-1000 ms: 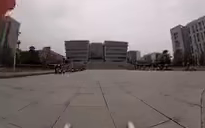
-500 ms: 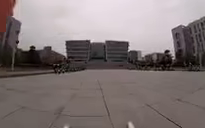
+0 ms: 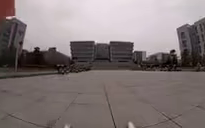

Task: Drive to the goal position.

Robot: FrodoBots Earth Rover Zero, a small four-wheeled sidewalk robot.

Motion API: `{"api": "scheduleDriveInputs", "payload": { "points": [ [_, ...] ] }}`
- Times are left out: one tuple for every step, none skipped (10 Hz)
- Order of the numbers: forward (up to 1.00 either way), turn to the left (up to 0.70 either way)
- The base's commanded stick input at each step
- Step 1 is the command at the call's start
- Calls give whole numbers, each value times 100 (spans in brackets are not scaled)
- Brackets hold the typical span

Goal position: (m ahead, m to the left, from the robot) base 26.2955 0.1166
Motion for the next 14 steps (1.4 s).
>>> {"api": "scheduleDriveInputs", "payload": {
  "points": [
    [70,1],
    [70,1],
    [70,1],
    [70,1],
    [70,4],
    [70,8],
    [70,14],
    [70,14],
    [70,14],
    [70,1],
    [70,1],
    [70,1],
    [70,1],
    [70,0]
  ]
}}
